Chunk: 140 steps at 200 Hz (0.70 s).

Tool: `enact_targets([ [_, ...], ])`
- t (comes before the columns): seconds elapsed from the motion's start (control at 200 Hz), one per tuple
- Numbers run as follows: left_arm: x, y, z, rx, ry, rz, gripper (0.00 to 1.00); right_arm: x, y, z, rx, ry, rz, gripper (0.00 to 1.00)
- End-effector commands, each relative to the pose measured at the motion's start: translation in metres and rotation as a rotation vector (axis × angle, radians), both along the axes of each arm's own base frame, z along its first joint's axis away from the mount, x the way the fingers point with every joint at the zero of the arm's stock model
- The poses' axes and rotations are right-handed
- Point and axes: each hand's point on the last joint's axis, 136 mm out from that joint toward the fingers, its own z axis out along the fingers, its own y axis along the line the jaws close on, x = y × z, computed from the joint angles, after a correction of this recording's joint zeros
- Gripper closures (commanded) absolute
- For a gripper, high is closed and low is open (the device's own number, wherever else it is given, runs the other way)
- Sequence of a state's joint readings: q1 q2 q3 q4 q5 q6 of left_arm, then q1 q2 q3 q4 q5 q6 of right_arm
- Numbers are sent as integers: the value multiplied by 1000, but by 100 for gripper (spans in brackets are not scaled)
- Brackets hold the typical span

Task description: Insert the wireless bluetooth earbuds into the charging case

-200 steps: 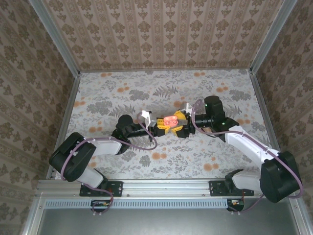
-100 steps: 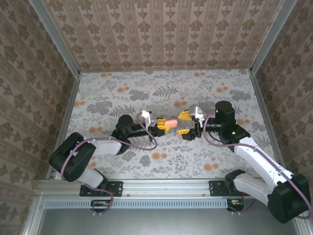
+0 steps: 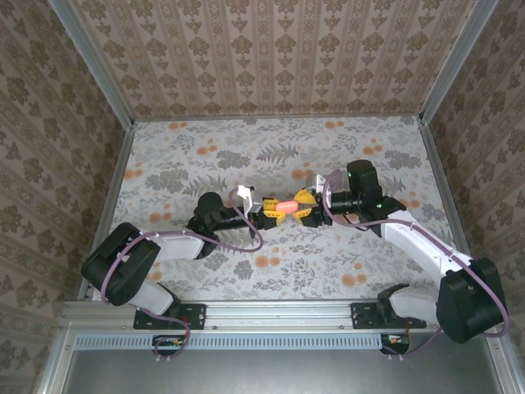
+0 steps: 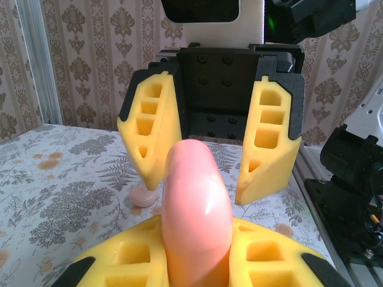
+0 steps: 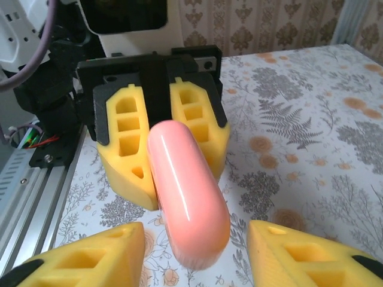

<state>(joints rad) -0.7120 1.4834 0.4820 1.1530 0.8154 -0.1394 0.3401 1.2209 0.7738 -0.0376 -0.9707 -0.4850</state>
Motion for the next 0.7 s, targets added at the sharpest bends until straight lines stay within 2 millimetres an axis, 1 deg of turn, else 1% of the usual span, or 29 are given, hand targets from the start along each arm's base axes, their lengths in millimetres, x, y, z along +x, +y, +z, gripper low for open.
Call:
enact_targets([
  [0.0, -2, -1, 23, -49, -53, -23, 87, -11, 7, 13, 40, -16, 111, 55],
  [0.15, -1, -1, 23, -50, -51, -22, 87, -13, 9, 9, 35, -3, 134, 60],
  [0.325, -1, -1, 22, -48, -47, -19, 86, -12, 9, 8, 31, -10, 142, 71],
  [0.405, -1, 0, 21, -47, -43, -15, 84, -12, 9, 8, 26, -14, 140, 77],
  [0.45, -1, 0, 21, -46, -41, -13, 81, -12, 9, 7, 21, -14, 140, 79],
  [0.505, -1, 1, 19, -43, -37, -8, 74, -13, 8, 6, 15, -12, 138, 79],
  [0.595, -1, 2, 17, -39, -38, 1, 47, -13, 6, 4, -1, -5, 130, 79],
  [0.625, -1, 3, 16, -39, -39, 6, 40, -14, 4, 2, -14, 2, 125, 79],
  [0.695, 1, 5, 14, -35, -39, 25, 31, -15, -3, -3, -57, 24, 104, 78],
])
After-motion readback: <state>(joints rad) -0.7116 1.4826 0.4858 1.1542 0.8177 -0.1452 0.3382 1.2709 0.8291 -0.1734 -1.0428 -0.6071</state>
